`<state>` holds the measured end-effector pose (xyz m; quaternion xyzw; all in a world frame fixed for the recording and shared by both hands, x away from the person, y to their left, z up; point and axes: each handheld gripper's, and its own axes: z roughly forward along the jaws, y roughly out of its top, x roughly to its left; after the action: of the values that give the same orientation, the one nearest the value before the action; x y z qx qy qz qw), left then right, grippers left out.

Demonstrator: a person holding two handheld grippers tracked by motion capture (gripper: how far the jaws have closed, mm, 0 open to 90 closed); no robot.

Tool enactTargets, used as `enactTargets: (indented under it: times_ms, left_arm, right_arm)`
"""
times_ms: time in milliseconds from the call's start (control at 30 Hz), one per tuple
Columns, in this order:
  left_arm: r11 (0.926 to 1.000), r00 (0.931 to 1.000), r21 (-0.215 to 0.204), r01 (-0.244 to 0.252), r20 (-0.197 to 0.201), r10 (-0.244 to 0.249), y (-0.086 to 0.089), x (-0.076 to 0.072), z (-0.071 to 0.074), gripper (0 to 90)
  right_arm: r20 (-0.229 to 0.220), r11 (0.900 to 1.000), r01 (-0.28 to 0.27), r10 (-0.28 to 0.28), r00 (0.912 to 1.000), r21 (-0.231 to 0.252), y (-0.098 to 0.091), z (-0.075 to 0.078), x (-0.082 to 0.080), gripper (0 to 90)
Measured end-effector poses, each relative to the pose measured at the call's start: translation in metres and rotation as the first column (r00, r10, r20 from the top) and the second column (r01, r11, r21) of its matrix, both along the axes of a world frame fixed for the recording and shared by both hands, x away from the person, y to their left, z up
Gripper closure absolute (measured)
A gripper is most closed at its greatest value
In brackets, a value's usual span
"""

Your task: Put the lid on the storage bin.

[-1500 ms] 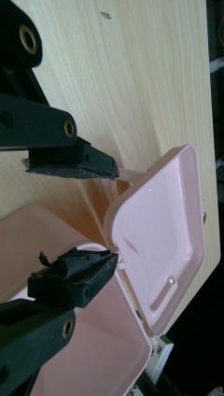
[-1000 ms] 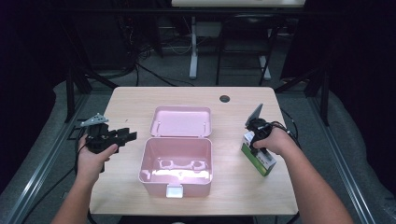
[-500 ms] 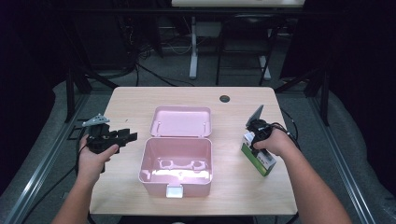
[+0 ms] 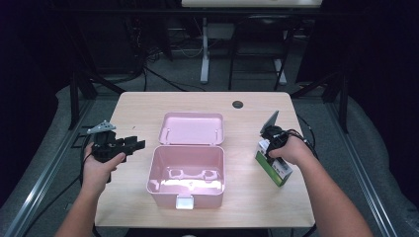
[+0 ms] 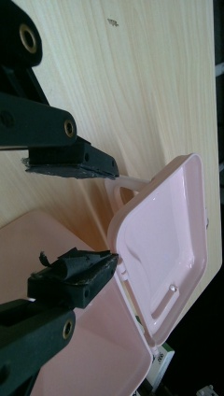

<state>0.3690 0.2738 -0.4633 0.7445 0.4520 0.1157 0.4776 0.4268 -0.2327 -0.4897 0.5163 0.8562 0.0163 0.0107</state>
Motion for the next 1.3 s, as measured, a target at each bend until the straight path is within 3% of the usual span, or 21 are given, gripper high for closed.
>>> enactTargets:
  times_ms: [267, 600, 733, 933, 1133, 1300]
  left_arm:
    - [0.9998, 0.9999, -0.013, -0.012, -0.004, 0.012, 0.004, 0.001, 0.001, 52.0]
    - [1.0000, 1.0000, -0.006, -0.003, 0.000, 0.003, 0.002, -0.002, 0.002, 52.0]
    - [1.0000, 1.0000, 0.000, -0.002, 0.006, 0.002, 0.001, -0.002, 0.002, 52.1]
    - [1.0000, 1.0000, 0.002, -0.001, 0.001, 0.001, 0.001, -0.001, 0.001, 52.1]
    - [1.0000, 1.0000, -0.003, -0.003, 0.001, 0.003, 0.001, -0.001, 0.001, 52.1]
    - [1.0000, 1.0000, 0.000, -0.004, -0.001, 0.004, 0.001, -0.001, 0.001, 52.1]
  right_arm:
    - [0.002, 0.9996, -0.025, 0.025, 0.9997, 0.010, 0.003, 0.011, -0.001, 61.2]
    - [0.035, 0.9993, -0.035, 0.035, 0.9988, -0.014, 0.011, 0.040, -0.004, 61.2]
    - [0.053, 0.9980, -0.062, 0.063, 0.9966, -0.009, 0.014, 0.053, -0.006, 61.2]
    - [0.044, 0.9939, -0.099, 0.101, 0.9939, -0.047, 0.021, 0.073, -0.012, 61.2]
    - [0.053, 0.9951, -0.098, 0.098, 0.9937, -0.016, 0.025, 0.083, -0.015, 61.2]
    - [0.050, 0.9934, -0.111, 0.112, 0.9924, -0.030, 0.030, 0.093, -0.019, 61.3]
